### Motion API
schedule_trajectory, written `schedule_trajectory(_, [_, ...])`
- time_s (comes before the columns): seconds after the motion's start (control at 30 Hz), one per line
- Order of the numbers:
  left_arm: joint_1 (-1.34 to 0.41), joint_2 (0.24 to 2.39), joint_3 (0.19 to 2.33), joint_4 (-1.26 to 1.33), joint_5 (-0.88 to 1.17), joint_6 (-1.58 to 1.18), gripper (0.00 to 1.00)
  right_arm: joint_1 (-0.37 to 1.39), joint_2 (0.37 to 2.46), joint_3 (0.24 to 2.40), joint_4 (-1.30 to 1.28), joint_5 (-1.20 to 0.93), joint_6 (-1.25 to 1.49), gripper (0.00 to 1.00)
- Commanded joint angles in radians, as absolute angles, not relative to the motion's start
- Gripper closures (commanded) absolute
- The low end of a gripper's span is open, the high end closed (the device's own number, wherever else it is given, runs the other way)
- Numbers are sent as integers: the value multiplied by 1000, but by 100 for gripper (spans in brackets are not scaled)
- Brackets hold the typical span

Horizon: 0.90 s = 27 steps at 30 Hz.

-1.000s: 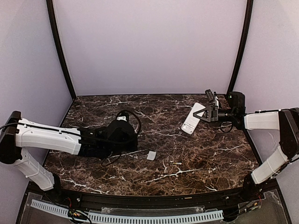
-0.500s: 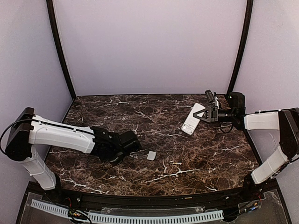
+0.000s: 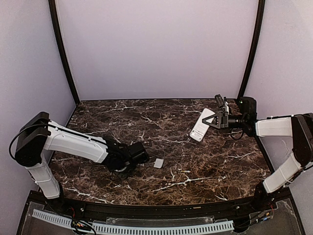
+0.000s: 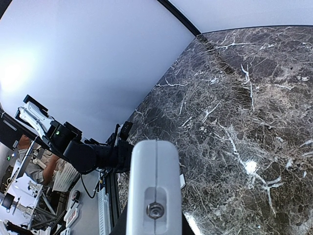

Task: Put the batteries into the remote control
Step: Place the battery at the center of the board.

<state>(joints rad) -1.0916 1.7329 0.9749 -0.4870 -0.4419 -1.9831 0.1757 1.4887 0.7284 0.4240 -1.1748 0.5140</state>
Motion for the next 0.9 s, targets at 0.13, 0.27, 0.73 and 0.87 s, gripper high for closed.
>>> schedule_trajectory(0.13, [-1076,1753,940,-433,-378,-2023,86,173,1503,719,462,-1186,514,100])
schedule_trajectory(0.27, [-1072,1761,934,-426,-349,-2017,84,172,1505,721,461,-1185,513,100])
schedule_trajectory(0.73, [-1068,1487,892,-202,-519,-1194,44,172,1491,718,454,-1190,509,100])
schedule_trajectory(0.87, [-1025,1340,812,46,-363,-564,24,172,1487,719,458,-1193,512,100])
